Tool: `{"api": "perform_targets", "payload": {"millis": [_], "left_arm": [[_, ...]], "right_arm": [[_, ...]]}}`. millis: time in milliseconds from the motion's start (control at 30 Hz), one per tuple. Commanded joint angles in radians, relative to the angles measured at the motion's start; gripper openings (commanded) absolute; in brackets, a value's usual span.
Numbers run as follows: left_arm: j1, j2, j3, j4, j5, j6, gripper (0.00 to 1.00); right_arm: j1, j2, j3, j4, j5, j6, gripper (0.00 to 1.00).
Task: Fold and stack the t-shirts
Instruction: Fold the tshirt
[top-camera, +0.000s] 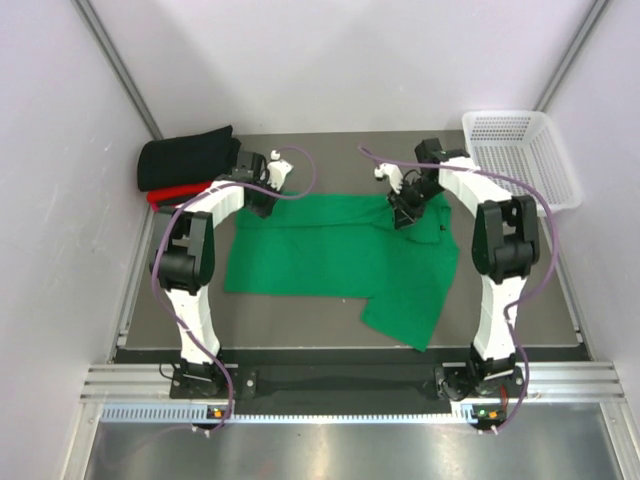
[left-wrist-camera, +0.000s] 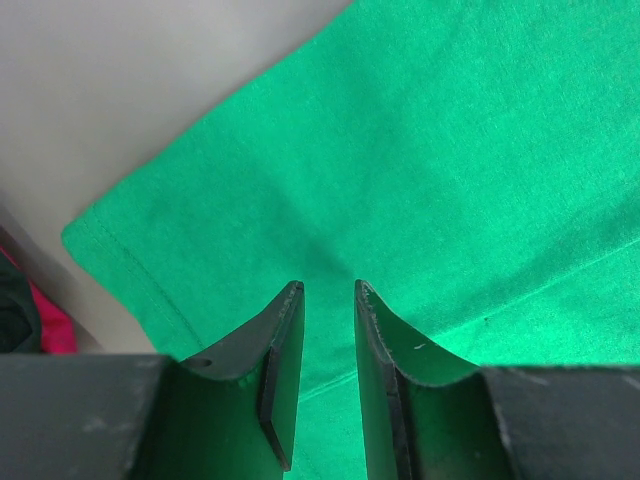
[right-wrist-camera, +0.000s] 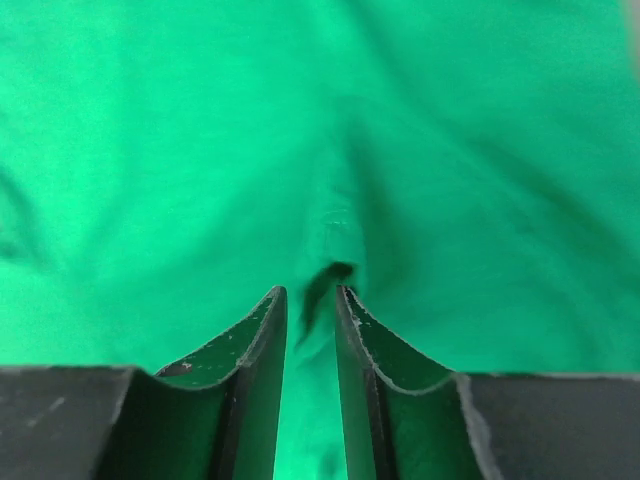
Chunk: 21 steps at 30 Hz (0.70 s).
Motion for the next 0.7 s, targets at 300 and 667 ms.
{"api": "perform_targets", "payload": {"millis": [300, 667], "left_arm": [[-0.004, 0.078, 0.127, 0.044, -0.019, 0.02, 0.32], [0.004, 0.139, 0.193, 0.073, -0.111, 0.055, 0.29]], "right_arm": [[0.054, -0.196, -0.08, 0.084, 0.045, 0.108, 0.3], [-0.191, -0.011, 0.122, 0.157, 0.155, 0.139, 0.32]]}}
